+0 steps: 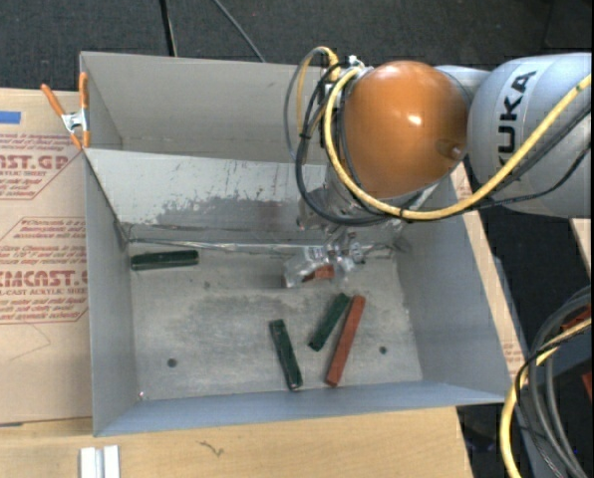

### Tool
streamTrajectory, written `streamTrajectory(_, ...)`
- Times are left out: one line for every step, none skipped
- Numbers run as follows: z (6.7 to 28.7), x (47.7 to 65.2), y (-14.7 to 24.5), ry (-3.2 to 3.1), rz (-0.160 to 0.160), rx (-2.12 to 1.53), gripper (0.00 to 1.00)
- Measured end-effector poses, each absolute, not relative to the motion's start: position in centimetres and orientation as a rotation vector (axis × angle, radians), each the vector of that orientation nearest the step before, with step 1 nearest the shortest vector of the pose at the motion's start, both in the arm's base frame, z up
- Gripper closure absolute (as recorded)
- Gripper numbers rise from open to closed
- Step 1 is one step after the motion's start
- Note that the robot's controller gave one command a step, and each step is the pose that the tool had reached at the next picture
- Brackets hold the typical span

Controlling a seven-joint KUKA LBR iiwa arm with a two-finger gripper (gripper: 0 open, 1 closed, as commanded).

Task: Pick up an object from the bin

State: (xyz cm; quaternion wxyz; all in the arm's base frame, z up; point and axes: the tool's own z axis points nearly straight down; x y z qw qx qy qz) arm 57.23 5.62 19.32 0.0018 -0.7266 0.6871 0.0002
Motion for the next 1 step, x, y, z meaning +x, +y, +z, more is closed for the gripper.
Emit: streamTrajectory(19.93,57.18,5.76,2.158,0.004,-2.278,1.00)
